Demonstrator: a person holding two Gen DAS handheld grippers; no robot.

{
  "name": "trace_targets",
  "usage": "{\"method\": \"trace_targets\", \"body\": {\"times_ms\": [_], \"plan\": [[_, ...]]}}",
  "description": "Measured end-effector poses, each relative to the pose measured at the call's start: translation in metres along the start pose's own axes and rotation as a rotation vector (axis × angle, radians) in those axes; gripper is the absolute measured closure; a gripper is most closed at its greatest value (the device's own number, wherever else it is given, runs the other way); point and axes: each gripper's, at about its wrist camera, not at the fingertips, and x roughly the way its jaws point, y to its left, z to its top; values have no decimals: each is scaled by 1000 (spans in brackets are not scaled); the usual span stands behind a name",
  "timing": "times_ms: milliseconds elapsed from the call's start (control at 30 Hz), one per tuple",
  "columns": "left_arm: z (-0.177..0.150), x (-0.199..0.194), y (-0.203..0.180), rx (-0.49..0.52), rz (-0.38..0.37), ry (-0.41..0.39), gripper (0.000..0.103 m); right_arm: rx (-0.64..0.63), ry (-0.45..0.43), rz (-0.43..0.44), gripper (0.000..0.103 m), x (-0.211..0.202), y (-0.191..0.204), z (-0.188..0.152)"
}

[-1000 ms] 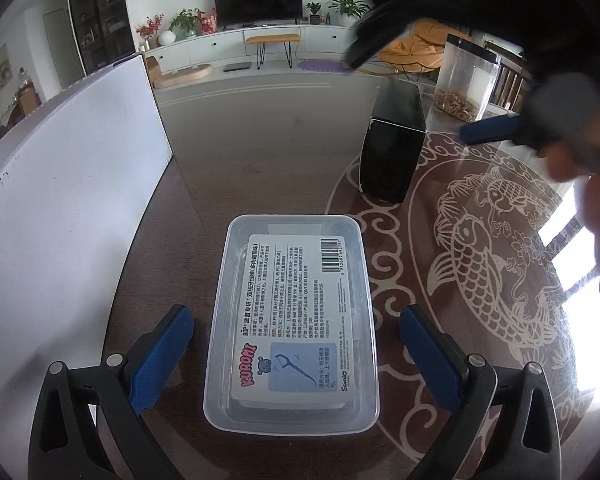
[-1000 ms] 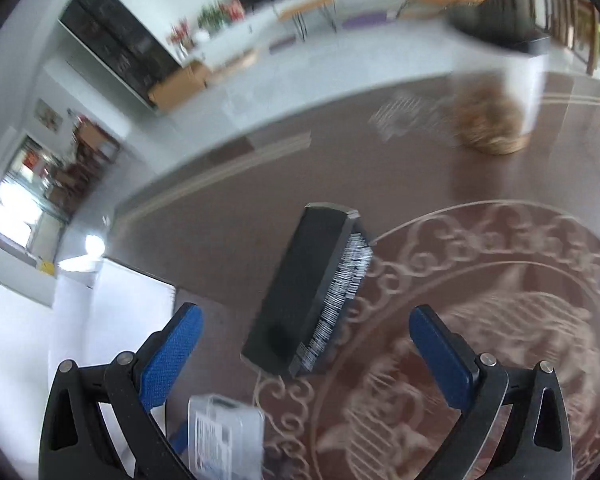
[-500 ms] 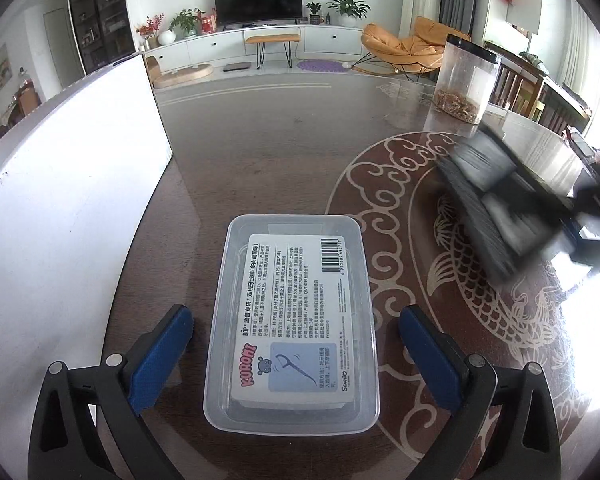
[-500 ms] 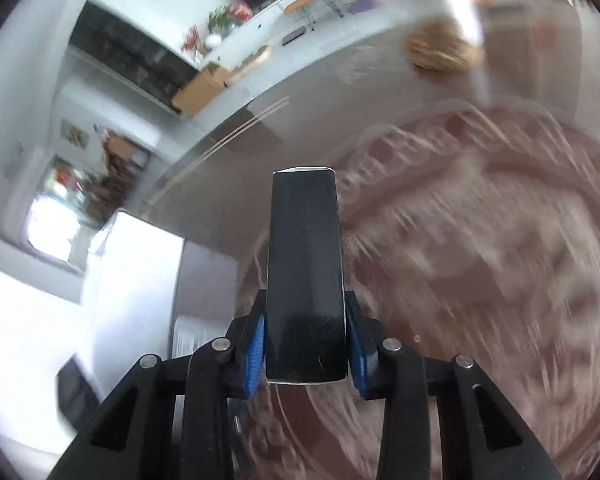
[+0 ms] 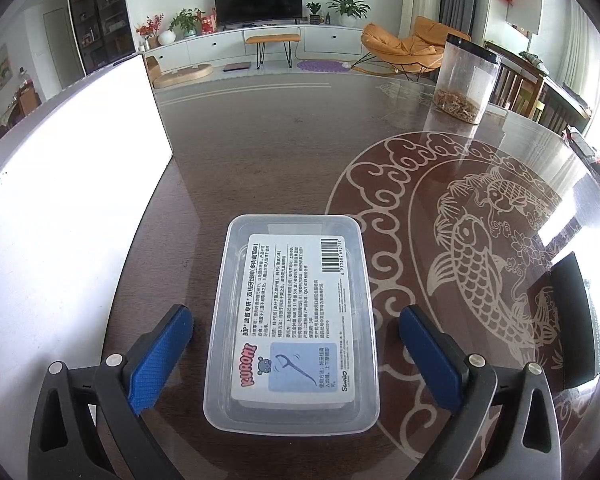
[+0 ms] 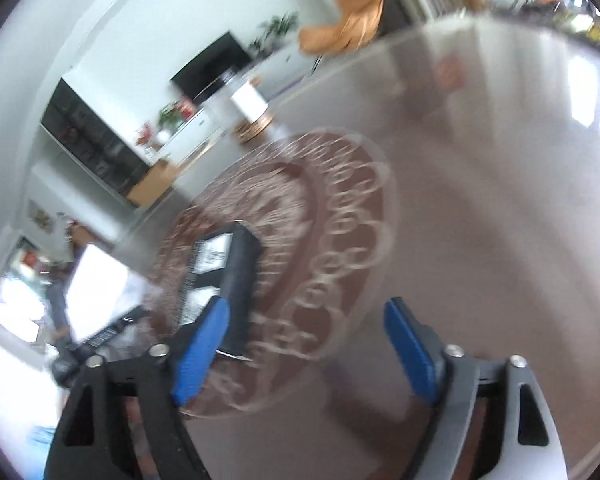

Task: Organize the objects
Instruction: 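Grasp the black printed box with the right gripper, then carry the plastic box and black box into the bin and open both grippers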

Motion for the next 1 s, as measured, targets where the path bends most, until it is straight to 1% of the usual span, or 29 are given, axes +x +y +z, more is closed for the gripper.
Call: {"method": "trace_targets", "body": {"times_ms": [100,167,200,367,467,600,700,833,933,1000], "plan": [[0,0,0,0,0,0,0,-22,-13,-44,19,-9,1,-4],[0,0,0,0,0,0,0,-56,-30,-70,15,-11,8,-3],[0,0,0,0,0,0,0,-69,-30,-74,14,-10,13,-5],[0,0,0,0,0,-1,0,-99,-23,-64,14,-14,12,-6],[0,1,0,0,0,-1,0,-81,-28,-60,14,-13,10,-5],[0,0,-1,-1,0,-1,0,-40,-39,-91,14,-13,6,-2],[0,1,0,0,0,-1,0,-81,-33,-64,14,-11,29,-5],[0,1,0,-1,0,-1,0,-189,29,-51,14,11,73,-10],[0,1,0,0,0,-1,0,-274,85,-103,14,39,103,-8],[0,1,0,0,0,-1,0,-311,118,-138,14,55,114,-8]]}}
